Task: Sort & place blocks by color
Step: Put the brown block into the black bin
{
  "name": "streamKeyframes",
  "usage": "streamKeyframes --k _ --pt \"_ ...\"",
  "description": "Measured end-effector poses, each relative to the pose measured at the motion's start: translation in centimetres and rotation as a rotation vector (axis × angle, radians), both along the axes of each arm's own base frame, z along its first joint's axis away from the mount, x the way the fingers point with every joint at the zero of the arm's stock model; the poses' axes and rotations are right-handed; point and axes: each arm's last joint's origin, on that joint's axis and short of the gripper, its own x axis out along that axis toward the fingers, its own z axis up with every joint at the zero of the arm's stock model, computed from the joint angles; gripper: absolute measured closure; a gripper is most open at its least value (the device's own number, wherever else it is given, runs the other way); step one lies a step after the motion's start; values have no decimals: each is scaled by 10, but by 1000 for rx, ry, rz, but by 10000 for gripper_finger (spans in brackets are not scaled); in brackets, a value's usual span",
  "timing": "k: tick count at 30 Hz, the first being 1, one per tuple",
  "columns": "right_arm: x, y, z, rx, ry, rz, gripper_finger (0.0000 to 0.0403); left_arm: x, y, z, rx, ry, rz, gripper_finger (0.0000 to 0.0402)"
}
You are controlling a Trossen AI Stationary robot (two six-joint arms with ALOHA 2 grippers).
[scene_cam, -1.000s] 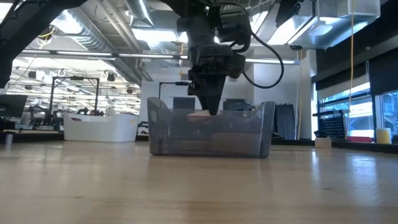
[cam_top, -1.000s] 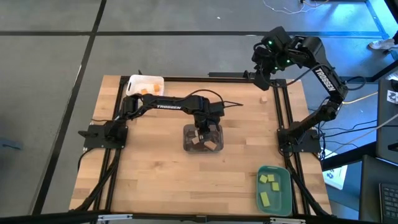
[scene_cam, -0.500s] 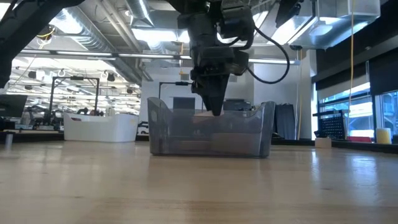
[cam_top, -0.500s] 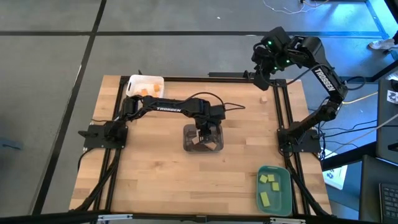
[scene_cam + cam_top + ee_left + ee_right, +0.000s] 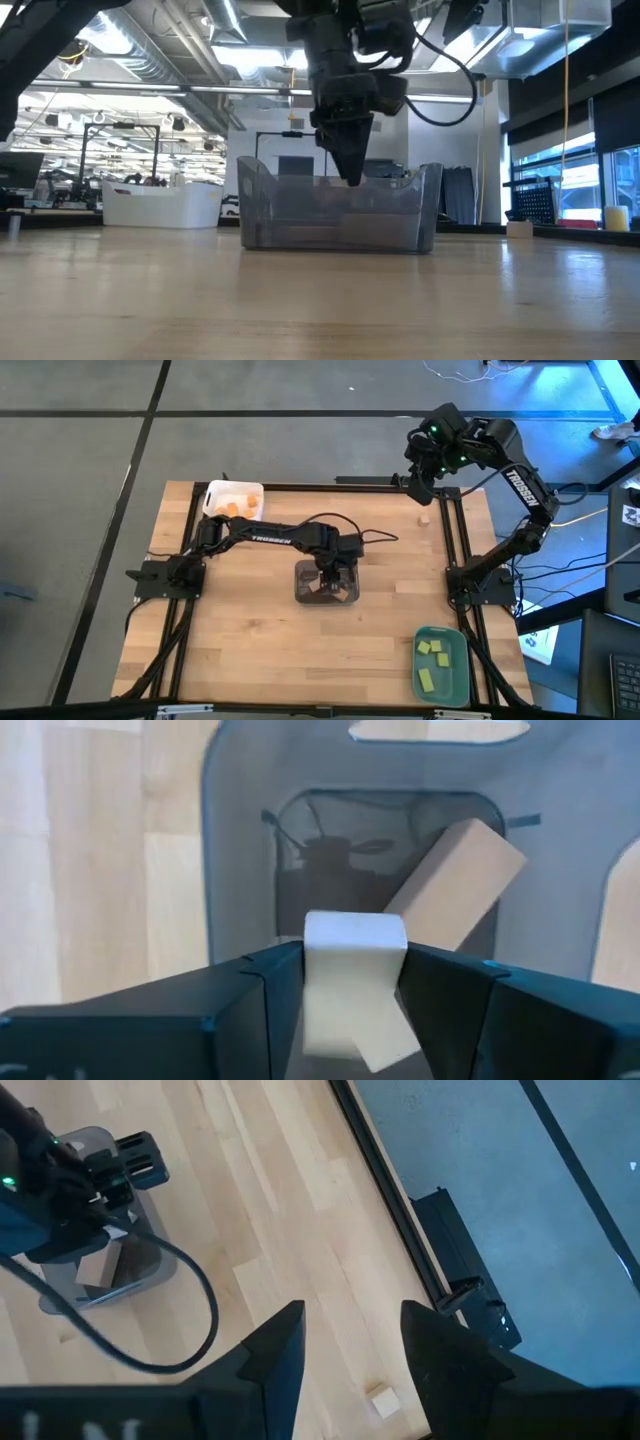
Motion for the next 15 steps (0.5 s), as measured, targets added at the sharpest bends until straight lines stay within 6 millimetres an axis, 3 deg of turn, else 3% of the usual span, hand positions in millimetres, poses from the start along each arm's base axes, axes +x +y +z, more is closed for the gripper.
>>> streamKeyframes --k 15 --pt "0 0 0 0 0 -1 237 -3 8 -1 -31 23 38 255"
